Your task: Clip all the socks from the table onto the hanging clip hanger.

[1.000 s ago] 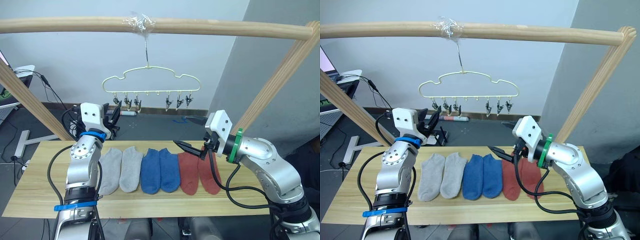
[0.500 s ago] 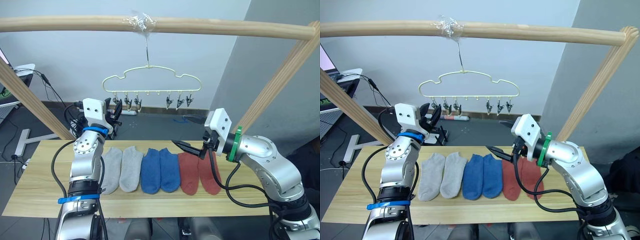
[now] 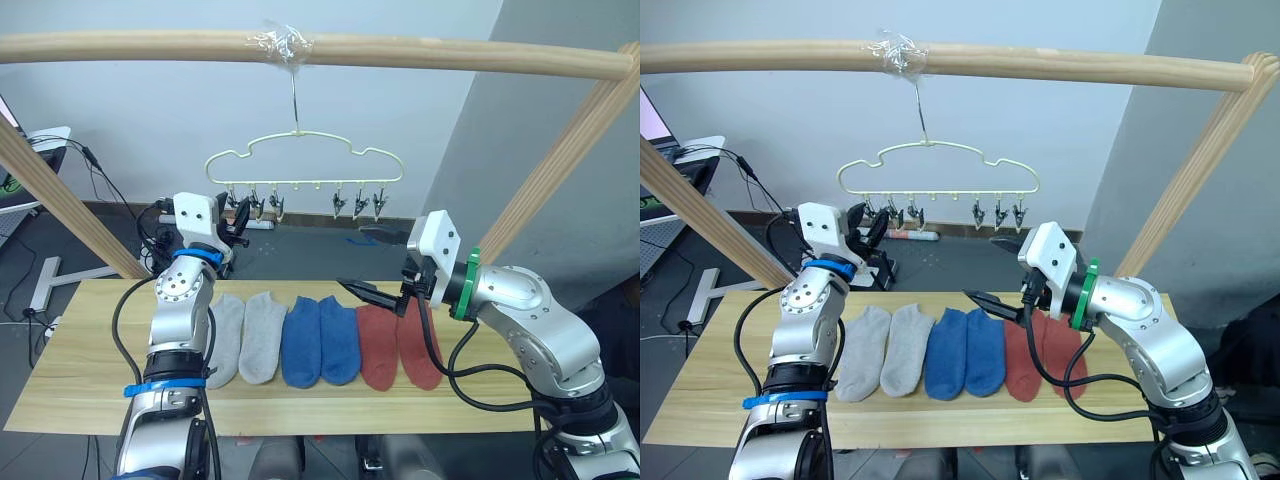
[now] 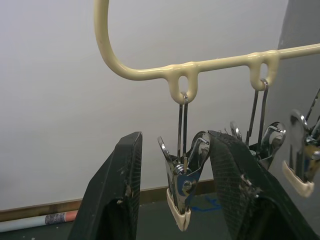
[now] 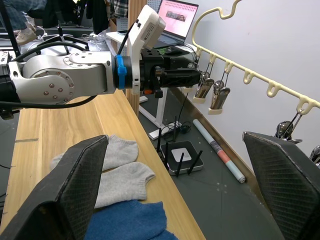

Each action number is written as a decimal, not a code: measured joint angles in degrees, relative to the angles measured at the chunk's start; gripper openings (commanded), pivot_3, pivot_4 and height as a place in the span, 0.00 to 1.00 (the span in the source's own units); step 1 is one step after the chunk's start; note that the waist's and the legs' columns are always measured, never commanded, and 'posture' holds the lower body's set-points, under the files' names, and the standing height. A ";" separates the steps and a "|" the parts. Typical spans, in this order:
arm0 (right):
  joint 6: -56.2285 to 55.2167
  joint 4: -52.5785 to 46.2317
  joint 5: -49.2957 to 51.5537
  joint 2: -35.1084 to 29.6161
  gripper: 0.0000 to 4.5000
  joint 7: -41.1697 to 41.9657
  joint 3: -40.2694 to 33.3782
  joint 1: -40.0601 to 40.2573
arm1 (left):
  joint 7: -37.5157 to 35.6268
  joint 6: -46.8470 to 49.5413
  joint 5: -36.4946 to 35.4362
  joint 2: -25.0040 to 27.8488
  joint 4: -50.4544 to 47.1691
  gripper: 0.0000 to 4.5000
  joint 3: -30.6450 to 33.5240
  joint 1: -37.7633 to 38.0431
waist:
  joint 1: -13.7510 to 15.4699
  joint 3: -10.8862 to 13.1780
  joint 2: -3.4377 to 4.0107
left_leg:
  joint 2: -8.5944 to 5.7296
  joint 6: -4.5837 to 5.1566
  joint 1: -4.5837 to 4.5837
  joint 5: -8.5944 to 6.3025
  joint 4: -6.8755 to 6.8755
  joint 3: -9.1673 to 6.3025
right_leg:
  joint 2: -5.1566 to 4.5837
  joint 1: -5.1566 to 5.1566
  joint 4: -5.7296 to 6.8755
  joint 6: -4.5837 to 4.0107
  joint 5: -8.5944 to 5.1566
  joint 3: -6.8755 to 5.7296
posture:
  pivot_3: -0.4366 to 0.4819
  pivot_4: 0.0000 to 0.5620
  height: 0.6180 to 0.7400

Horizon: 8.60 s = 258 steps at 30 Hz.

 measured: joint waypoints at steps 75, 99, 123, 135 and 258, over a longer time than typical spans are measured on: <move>-22.75 61.51 -23.38 5.30 0.63 -8.17 1.83 1.44 | 0.20 5.06 1.96 1.45 -4.67 0.01 -1.43 -0.45 | 0.06 0.74 0.14 | -0.04 0.00 -0.02 0.01 -0.01 0.13 | -0.05 0.04 -0.04 -0.01 0.00 0.01 | 0.47 0.39 0.68; -11.22 25.04 -22.67 6.87 0.00 -5.43 6.65 -0.65 | -10.36 39.07 -24.24 4.91 -11.76 0.01 5.99 -0.52 | -0.53 1.09 0.44 | -0.02 -0.10 0.10 0.06 0.00 0.08 | 0.10 -0.03 0.18 0.01 -0.01 -0.01 | 0.44 0.37 0.68; -15.27 37.75 -37.15 23.27 0.00 -11.35 20.89 -12.51 | -7.29 55.21 -37.55 4.38 -14.01 0.01 8.93 -1.73 | -0.20 1.09 0.43 | -0.18 -0.30 -0.04 0.17 0.01 -0.38 | -0.28 -0.05 0.19 -0.01 0.00 -0.15 | 0.43 0.36 0.68; -15.26 38.83 -36.33 26.57 0.00 -11.57 18.38 -13.99 | -7.47 54.31 -36.88 4.39 -14.01 0.01 8.42 -1.67 | -0.19 1.09 0.42 | -0.18 -0.29 -0.06 0.16 0.01 -0.40 | -0.28 -0.05 0.19 -0.01 0.00 -0.16 | 0.44 0.35 0.68; -5.31 7.19 -21.37 1.39 0.37 -0.80 4.67 -3.68 | 4.74 -5.89 2.31 -7.20 0.81 0.41 -4.93 -2.04 | -0.06 1.17 0.37 | -0.19 -0.25 -0.26 0.16 0.05 -0.34 | -0.24 -0.06 0.03 0.00 0.00 -0.30 | 0.42 0.38 0.68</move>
